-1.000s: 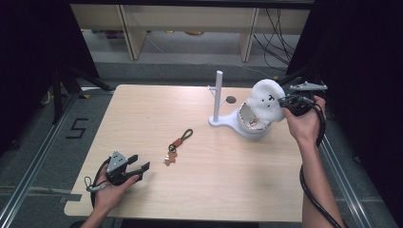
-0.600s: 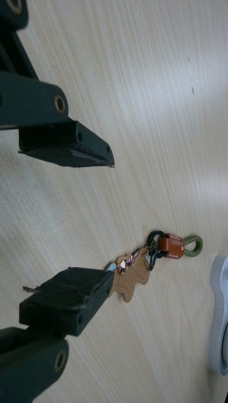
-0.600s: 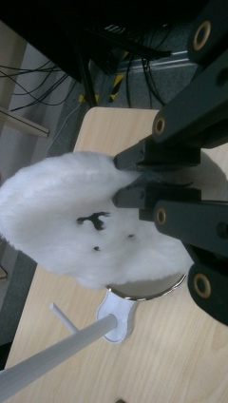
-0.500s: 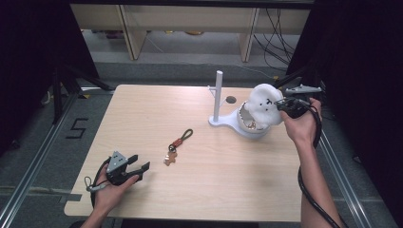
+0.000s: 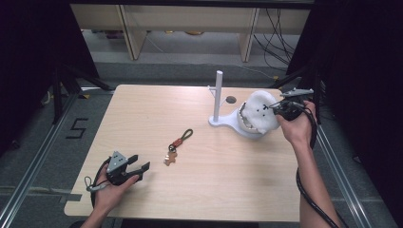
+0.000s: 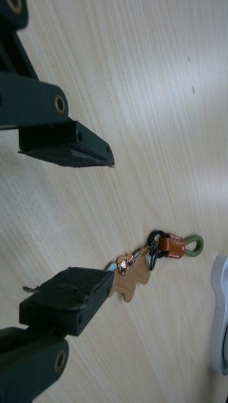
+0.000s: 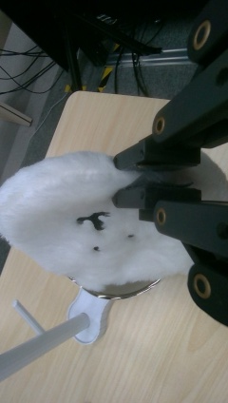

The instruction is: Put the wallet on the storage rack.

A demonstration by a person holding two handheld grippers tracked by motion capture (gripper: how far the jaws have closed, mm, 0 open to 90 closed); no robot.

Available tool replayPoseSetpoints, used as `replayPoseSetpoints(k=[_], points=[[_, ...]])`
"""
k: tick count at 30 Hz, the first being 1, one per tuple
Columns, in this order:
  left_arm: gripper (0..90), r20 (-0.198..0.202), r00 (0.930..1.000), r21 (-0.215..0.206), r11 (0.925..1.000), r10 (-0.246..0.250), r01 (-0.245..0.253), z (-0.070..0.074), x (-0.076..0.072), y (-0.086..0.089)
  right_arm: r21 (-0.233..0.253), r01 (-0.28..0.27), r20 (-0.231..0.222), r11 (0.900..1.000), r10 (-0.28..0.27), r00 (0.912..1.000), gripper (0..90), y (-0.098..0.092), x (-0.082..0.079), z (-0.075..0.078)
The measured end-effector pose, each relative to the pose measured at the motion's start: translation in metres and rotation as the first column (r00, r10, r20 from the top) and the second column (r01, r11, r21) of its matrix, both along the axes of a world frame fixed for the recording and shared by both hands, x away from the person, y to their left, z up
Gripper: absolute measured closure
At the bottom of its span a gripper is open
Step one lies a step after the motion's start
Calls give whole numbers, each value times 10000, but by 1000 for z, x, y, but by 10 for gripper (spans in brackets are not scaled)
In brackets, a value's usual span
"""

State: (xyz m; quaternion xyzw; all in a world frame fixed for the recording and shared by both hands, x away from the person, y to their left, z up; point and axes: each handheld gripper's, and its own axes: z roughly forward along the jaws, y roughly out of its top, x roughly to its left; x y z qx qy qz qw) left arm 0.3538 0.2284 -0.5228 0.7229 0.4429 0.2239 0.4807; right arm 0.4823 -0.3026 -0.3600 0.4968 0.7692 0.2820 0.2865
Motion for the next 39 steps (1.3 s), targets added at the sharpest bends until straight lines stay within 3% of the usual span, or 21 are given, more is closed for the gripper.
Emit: replayPoseSetpoints(k=[3,10,11,12,17,22,25,33,39], points=[[386,3,10000,10,10000,-4,4,0,0,0,-24,133,-127,9999,-133,9998,836,3,0,-1],[386,3,10000,1,10000,-13,13,0,0,0,-815,78,-240,9966,-97,9997,837,11,4,1],[386,4,10000,-4,10000,-13,13,0,0,0,-831,-43,-298,9965,18,9996,837,11,5,1],[386,15,10000,-32,10000,-29,29,0,0,0,-823,256,-401,9963,-290,9988,837,14,4,1],[386,27,10000,-62,10000,-46,47,0,0,0,-1154,-58,-409,9933,11,9992,835,17,9,-2],[386,22,10000,-65,10000,-57,57,0,0,0,-1168,150,-676,9930,-231,9974,832,24,12,-6],[386,19,10000,-80,9999,-63,63,0,0,0,-1427,57,-646,9898,-151,9978,829,25,15,-8],[386,29,10000,-60,10000,-66,66,0,0,0,-1184,231,-607,9927,-305,9977,769,22,15,-11],[386,28,10000,-60,10000,-58,58,0,0,0,-1067,349,-443,9937,-398,9982,670,20,14,-11]])
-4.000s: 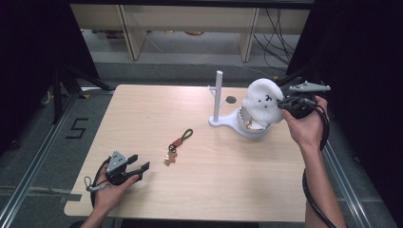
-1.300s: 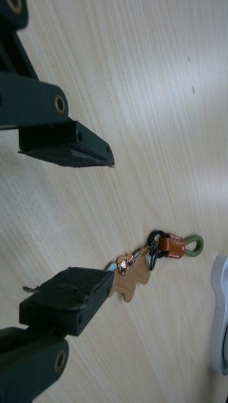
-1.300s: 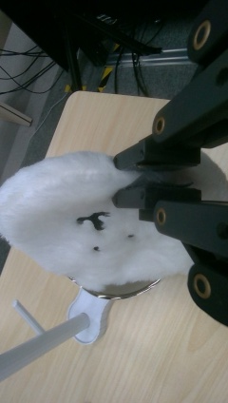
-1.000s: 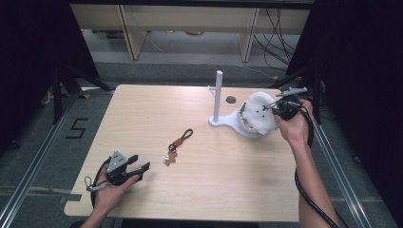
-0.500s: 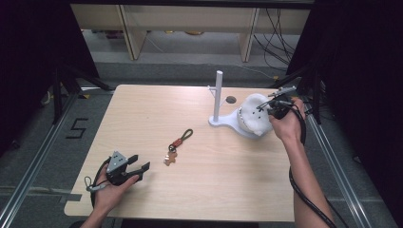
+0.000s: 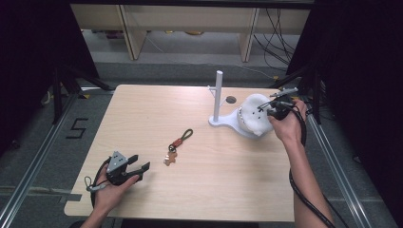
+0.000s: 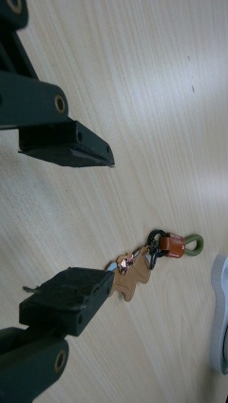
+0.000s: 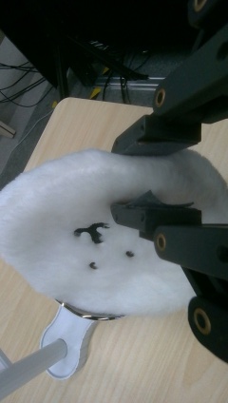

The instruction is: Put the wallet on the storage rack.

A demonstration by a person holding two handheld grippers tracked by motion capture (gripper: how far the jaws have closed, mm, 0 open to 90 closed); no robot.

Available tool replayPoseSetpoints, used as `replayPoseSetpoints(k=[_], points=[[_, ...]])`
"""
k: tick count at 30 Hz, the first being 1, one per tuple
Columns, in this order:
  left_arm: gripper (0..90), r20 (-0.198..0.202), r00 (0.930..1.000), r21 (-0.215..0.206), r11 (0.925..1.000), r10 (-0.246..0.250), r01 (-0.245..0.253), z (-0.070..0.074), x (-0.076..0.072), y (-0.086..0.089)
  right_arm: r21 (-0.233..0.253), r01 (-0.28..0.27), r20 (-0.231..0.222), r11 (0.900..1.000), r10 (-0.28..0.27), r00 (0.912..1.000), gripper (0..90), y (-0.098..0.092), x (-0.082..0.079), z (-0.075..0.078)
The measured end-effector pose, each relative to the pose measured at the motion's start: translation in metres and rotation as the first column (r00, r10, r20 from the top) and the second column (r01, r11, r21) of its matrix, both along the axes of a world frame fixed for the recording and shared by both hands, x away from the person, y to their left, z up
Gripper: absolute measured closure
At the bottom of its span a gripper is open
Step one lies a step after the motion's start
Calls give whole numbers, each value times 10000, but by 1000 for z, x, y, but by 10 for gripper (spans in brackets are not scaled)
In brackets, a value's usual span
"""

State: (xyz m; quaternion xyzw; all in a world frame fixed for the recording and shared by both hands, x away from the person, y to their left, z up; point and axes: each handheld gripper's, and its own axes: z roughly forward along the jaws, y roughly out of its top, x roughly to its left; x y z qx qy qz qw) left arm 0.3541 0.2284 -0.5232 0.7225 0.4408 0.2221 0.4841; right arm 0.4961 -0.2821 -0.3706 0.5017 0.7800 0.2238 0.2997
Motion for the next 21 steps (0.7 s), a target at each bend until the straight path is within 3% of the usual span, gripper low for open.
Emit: replayPoseSetpoints(k=[5,13,14,16,19,20,21], points=[[385,12,10000,0,10000,3,-3,0,0,0,18,66,140,10000,-66,9999,611,-1,-1,-1],[385,-9,10000,68,10000,53,-53,0,0,0,470,383,284,9982,-397,9988,543,-4,-5,3],[385,-6,10000,71,10000,53,-53,0,0,0,303,309,491,9991,-324,9983,537,-5,-5,4],[385,-5,10000,77,10000,57,-57,0,0,0,628,441,366,9970,-465,9982,520,-5,-8,5],[386,-15,10000,80,10000,58,-58,0,0,0,732,435,439,9964,-468,9979,507,-6,-10,6],[385,-20,10000,86,9999,56,-56,0,0,0,553,351,637,9979,-386,9972,504,-8,-10,7],[385,-21,10000,87,9999,58,-57,0,0,0,820,658,463,9945,-698,9965,499,-5,-12,7]])
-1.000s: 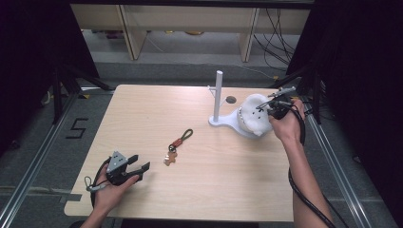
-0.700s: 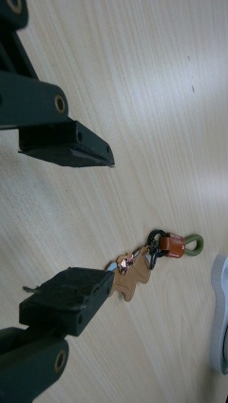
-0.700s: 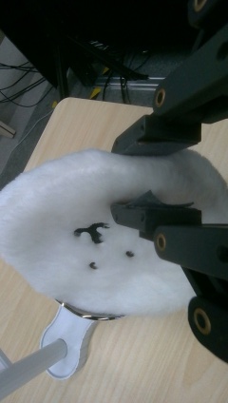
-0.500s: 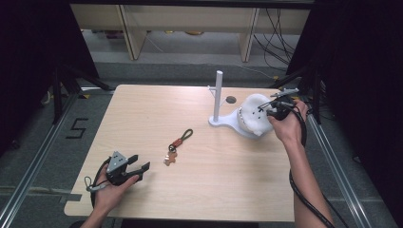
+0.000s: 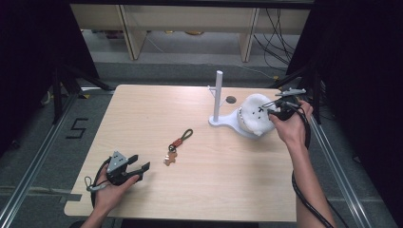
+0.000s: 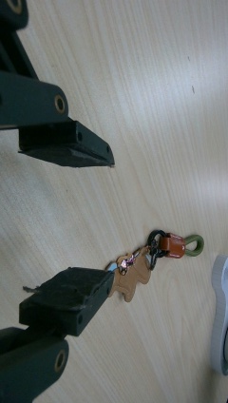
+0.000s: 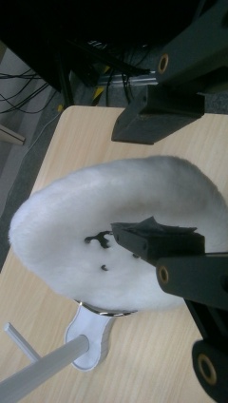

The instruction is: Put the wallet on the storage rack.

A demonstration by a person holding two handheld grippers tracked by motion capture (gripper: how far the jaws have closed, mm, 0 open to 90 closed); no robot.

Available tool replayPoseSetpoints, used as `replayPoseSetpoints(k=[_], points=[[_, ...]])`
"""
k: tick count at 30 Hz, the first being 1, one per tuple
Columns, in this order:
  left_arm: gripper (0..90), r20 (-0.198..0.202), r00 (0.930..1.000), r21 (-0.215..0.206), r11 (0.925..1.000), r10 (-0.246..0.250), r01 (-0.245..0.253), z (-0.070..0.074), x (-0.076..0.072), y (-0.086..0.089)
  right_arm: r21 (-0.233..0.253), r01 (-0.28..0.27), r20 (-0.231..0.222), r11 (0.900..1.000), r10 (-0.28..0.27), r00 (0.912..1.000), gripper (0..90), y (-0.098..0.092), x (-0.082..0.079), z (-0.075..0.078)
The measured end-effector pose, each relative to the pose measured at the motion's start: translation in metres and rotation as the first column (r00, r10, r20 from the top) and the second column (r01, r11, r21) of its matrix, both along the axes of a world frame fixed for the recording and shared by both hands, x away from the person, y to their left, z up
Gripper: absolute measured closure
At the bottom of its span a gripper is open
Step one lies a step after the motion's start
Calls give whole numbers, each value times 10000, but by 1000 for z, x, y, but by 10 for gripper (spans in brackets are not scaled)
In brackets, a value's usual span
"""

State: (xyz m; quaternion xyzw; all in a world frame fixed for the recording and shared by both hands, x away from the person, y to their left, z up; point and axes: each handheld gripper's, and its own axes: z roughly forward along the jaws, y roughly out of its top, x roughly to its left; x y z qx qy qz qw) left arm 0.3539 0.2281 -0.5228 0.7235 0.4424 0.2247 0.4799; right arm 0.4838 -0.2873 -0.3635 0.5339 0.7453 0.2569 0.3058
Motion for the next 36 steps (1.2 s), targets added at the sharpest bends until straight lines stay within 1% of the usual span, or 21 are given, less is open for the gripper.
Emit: replayPoseSetpoints(k=[2,5,7,8,10,12,13,14,16,19,20,25,26,27,28,29,32,33,34,35,36], points=[[385,-10,10000,-2,10000,7,-7,0,0,0,-35,-190,102,9998,190,9998,492,-2,0,0],[386,-40,10000,-6,10000,-4,4,0,0,0,55,-9,191,10000,8,9998,489,-2,-3,2],[386,-50,10000,-12,10000,8,-8,0,1,0,192,130,68,9997,-132,9999,488,-1,-5,3],[385,-57,10000,-4,10000,25,-25,0,1,0,-5,14,265,10000,-14,9996,488,-3,-4,3],[386,-66,10000,16,10000,24,-24,0,1,0,183,154,136,9997,-157,9998,488,-3,-4,3],[385,-53,10000,-4,10000,10,-10,0,1,0,48,-45,277,10000,44,9996,489,-6,-2,3],[385,-49,10000,-8,10000,8,-8,0,1,0,242,266,119,9994,-269,9996,489,-4,-4,4],[385,-47,10000,-10,10000,6,-6,0,1,0,60,169,357,9998,-171,9992,492,-6,-3,4],[385,-66,10000,6,10000,25,-25,0,1,0,133,227,311,9997,-231,9992,495,-6,-4,5],[385,-69,10000,25,10000,19,-19,0,1,0,-31,-3,607,10000,5,9982,495,-8,-4,7],[386,-73,10000,26,10000,19,-19,0,1,0,133,259,639,9996,-267,9976,500,-6,-6,7],[384,-108,9999,30,10000,32,-32,0,1,0,374,62,786,9993,-91,9969,556,-6,-12,12],[384,-100,9999,1,10000,12,-12,0,1,0,621,245,626,9978,-284,9976,578,-4,-16,12],[384,-100,9999,1,10000,12,-12,0,1,0,621,245,626,9978,-284,9976,578,-4,-16,12],[384,-80,10000,-64,10000,-29,28,0,2,-1,936,253,536,9953,-304,9981,611,-2,-22,13],[384,-92,10000,-29,10000,-37,37,0,2,0,750,3,627,9972,-51,9980,629,-4,-23,12],[383,-105,9999,23,10000,-18,19,0,1,-1,916,-72,492,9958,27,9988,661,-3,-31,10],[383,-90,10000,41,10000,-17,17,0,1,-1,1159,143,366,9932,-187,9992,666,0,-35,9],[383,-90,10000,41,10000,-17,17,0,1,-1,1132,155,420,9934,-203,9989,672,1,-37,8],[383,-71,10000,59,10000,26,-25,0,1,-1,985,-81,435,9951,38,9990,676,-1,-39,7],[383,-119,9999,135,9999,64,-62,0,1,-1,1161,84,407,9932,-132,9991,680,1,-42,5]])
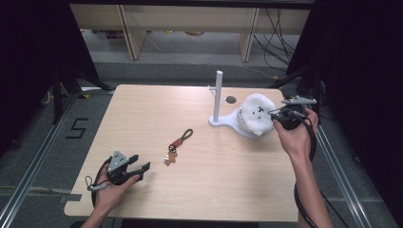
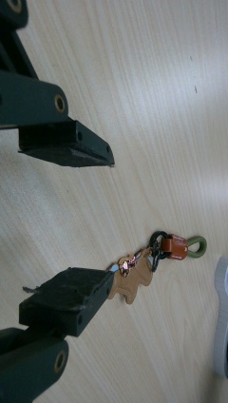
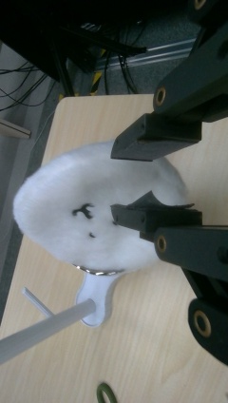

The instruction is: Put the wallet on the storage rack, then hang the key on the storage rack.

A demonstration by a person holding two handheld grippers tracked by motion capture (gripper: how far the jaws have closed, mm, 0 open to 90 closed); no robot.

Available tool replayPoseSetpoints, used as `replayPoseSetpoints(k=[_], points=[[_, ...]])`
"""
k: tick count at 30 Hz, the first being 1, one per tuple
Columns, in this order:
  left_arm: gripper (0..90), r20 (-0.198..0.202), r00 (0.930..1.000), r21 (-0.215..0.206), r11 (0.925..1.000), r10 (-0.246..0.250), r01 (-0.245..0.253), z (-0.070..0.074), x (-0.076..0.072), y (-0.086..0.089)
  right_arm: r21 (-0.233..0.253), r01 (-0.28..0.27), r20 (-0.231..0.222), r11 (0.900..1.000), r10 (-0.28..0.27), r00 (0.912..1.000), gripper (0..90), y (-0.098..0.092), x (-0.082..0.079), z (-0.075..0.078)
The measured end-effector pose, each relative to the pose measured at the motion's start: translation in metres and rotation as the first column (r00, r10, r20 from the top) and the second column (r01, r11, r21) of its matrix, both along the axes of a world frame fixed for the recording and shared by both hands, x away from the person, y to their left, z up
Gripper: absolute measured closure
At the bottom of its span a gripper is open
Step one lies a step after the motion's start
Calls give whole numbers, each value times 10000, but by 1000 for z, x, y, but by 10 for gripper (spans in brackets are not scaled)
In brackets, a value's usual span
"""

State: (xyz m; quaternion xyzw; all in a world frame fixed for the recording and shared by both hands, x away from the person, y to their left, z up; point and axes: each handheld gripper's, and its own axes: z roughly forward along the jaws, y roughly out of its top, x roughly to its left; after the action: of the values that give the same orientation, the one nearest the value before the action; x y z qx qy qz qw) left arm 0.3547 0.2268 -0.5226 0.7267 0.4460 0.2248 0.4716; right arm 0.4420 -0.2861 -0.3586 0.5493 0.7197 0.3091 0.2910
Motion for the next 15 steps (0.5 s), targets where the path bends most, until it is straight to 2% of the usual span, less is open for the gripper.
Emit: replayPoseSetpoints(k=[1,2,3,6,7,8,9,10,15], points=[[383,9,10000,-25,10000,3,-3,0,0,0,-245,-244,-61,9994,243,9997,685,-1,-2,-1],[383,10,10000,-16,10000,2,-2,0,0,0,-18,-27,-186,10000,27,9998,690,3,-6,-3],[383,34,10000,-27,10000,-42,42,0,0,0,-245,-334,-146,9991,330,9993,694,1,-6,-4],[383,32,10000,29,10000,-51,50,0,0,-1,-200,-386,-362,9991,378,9986,701,3,-13,-10],[383,43,10000,66,9999,-80,79,0,0,-1,87,-82,-554,9999,87,9984,702,7,-18,-12],[383,41,10000,76,9999,-89,89,0,0,-1,-72,-401,-369,9992,398,9985,701,6,-19,-14],[383,41,10000,76,9999,-89,89,0,0,-1,207,-188,-499,9996,199,9986,699,10,-23,-17],[382,70,9999,6,9999,-119,119,0,0,-1,76,-457,-473,9989,460,9978,695,9,-25,-21],[376,87,9998,-104,9998,-161,162,-1,0,0,773,-321,-901,9965,390,9952,654,19,-38,-40]])
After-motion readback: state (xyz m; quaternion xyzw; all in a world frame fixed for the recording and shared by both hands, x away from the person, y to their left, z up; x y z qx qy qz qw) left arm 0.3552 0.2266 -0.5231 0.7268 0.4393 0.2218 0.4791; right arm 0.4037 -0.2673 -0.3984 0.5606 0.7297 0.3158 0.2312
